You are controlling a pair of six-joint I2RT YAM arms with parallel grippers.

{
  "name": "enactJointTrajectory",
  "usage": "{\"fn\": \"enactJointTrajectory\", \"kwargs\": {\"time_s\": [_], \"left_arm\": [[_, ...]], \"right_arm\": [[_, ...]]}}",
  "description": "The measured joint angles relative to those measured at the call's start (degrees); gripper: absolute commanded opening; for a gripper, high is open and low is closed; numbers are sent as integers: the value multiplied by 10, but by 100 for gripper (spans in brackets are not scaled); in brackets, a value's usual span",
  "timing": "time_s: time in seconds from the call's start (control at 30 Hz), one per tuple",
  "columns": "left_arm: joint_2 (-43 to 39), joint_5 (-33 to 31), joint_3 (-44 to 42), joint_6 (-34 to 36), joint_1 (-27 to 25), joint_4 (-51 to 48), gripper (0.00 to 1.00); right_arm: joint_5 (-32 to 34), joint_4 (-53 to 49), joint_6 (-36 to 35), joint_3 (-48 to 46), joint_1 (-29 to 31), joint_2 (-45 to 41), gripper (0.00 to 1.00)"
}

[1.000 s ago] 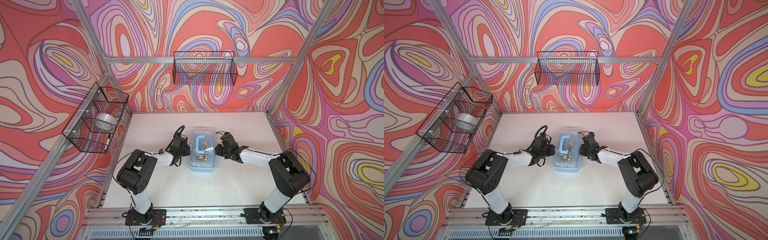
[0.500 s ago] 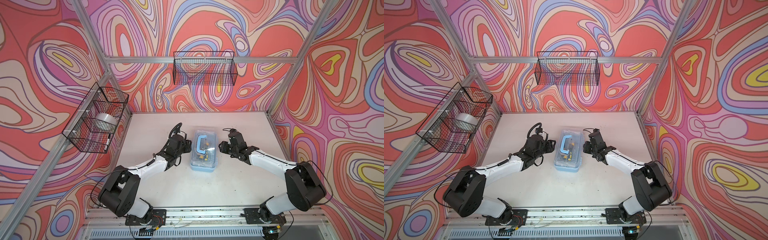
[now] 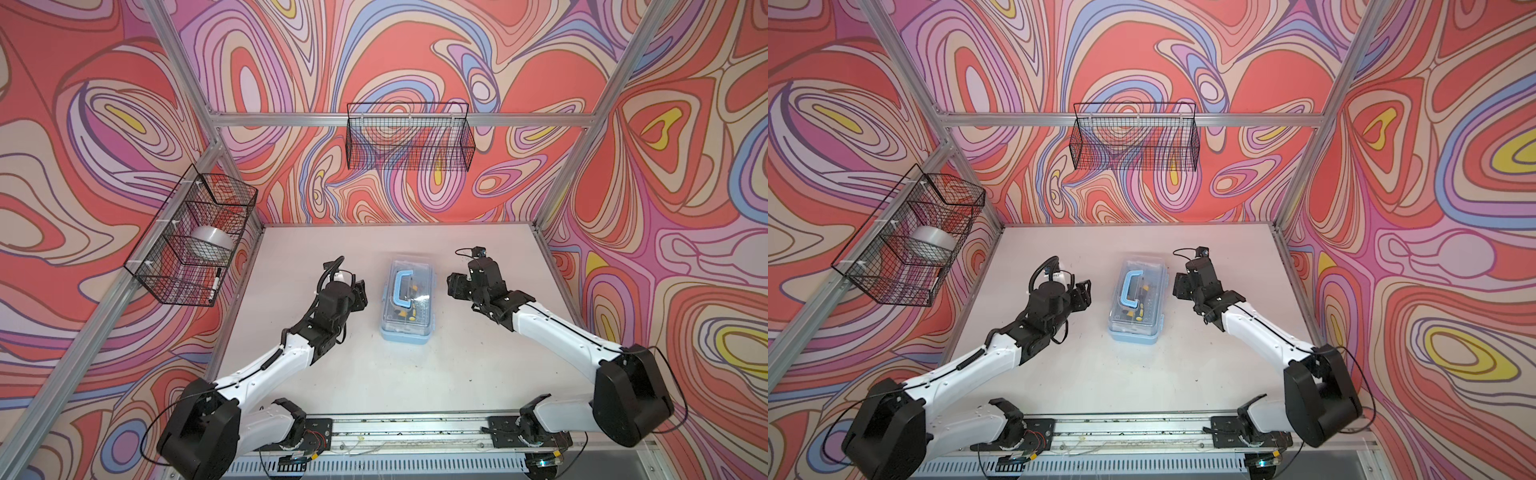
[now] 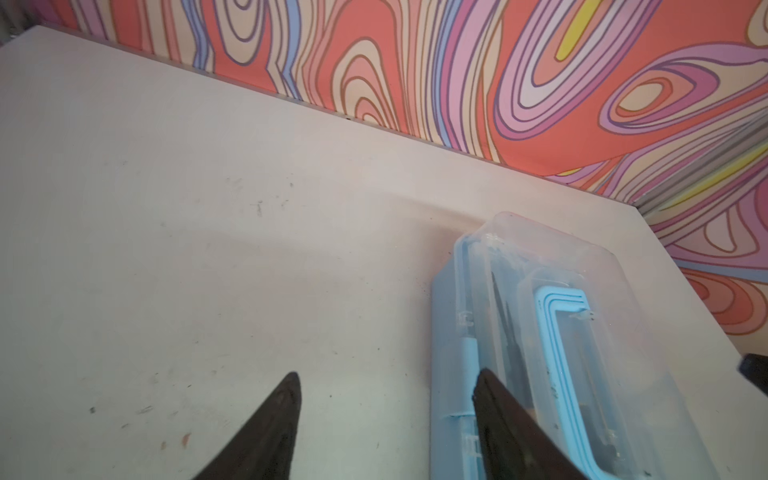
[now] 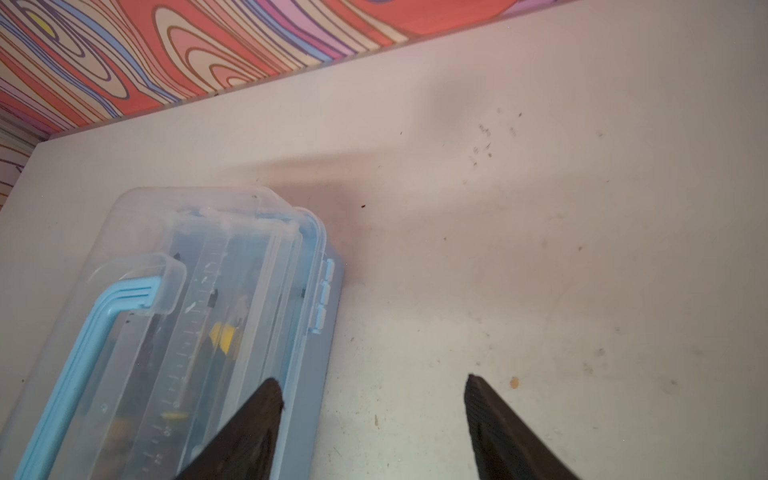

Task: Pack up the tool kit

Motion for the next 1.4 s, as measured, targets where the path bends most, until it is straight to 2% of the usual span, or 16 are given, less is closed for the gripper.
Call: {"fn": "enactJointTrajectory", "kwargs": {"time_s": [0.17,0.37,0.5,0.6,0.7,0.8,0.9,1.13,1.27,1.4], "left_arm": [[-31,-70,-83,46,0,65,100],[-37,-167,-89,130,0,66,100],[-86,-254,-106,195,0,61,100],[-126,-317,-145,221,2,73,100],[-125,-353,-196,230,27,84,100],[-117,-354,-221,242,57,90,100],[-96,-339,-231,260,79,146,100],[1,-238,-232,257,161,271,100],[53,-190,-228,253,187,320,100],[54,-161,-228,253,194,347,100]], "right_arm": [[85,11,-12,-44,0,-47,98],[174,78,-44,-123,2,-49,98],[212,118,-72,-171,5,-50,98],[255,163,-123,-185,6,-53,98],[294,231,-178,-189,-2,-42,98],[303,332,-210,-215,-25,-11,98],[303,444,-229,-265,-55,45,98],[268,645,-271,-300,-96,140,98],[249,678,-277,-283,-102,151,98],[226,658,-266,-278,-106,128,98]]}}
